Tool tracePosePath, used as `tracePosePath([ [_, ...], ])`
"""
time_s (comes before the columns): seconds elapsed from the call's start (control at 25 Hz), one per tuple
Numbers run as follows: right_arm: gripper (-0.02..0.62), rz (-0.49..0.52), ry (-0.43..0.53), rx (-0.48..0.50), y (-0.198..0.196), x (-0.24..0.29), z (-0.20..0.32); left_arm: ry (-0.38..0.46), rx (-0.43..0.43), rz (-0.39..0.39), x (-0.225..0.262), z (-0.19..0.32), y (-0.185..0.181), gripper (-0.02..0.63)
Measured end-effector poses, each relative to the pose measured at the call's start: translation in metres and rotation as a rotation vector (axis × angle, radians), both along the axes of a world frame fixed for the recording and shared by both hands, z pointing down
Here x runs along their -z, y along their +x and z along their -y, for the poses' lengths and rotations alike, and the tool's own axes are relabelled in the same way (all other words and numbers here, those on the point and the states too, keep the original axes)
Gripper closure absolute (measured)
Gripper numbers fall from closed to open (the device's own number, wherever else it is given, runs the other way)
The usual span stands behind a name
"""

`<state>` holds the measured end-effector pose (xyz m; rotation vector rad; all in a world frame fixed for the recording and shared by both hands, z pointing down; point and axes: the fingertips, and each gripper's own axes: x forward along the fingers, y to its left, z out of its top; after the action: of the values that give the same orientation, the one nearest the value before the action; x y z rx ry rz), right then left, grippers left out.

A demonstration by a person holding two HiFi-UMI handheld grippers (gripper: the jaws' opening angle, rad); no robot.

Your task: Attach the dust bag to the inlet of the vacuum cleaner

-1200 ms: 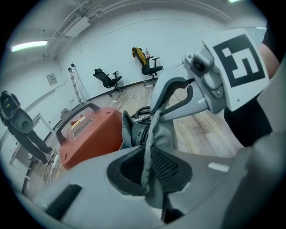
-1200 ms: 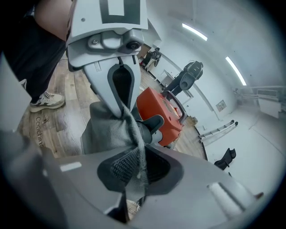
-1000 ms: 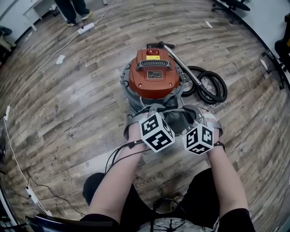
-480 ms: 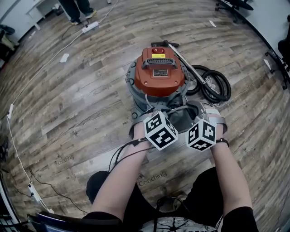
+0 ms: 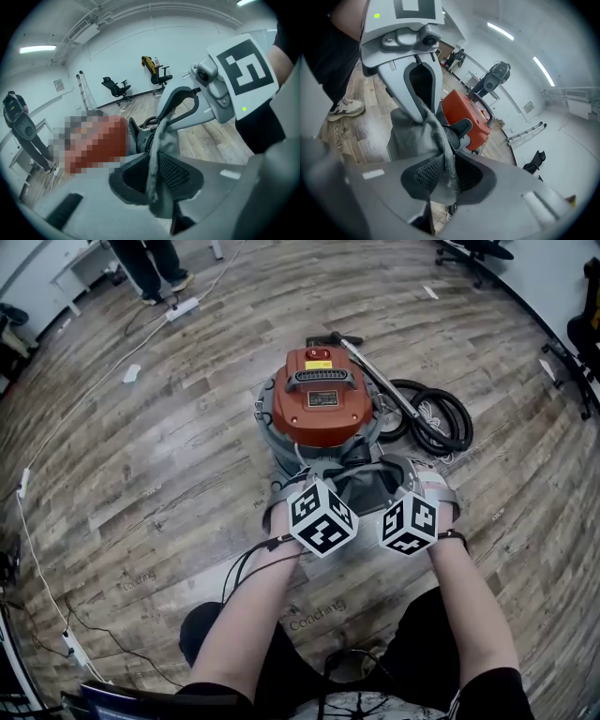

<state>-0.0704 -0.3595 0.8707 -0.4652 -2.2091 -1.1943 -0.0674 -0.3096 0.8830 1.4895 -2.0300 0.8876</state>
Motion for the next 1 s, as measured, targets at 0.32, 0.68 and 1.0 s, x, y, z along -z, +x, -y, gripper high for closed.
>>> tracePosePath([
  [0.32, 0.394, 0.031, -0.264, -0.018, 0.015, 0.025, -0.001, 0.082, 0.019, 0.014, 0.024, -0.022, 0.011, 0.474],
  [0.68, 0.424, 0.162, -0.53, 0.086, 0.043, 0.08, -0.035, 0.328, 0.04, 0.062, 0.08, -0.035, 0.026, 0.525],
  [1.0, 0.589, 0.364, -0.812, 0.189, 0.053, 0.13, -0.069, 0.495, 0.05, 0.144, 0.122, -0.067, 0.042, 0.601],
])
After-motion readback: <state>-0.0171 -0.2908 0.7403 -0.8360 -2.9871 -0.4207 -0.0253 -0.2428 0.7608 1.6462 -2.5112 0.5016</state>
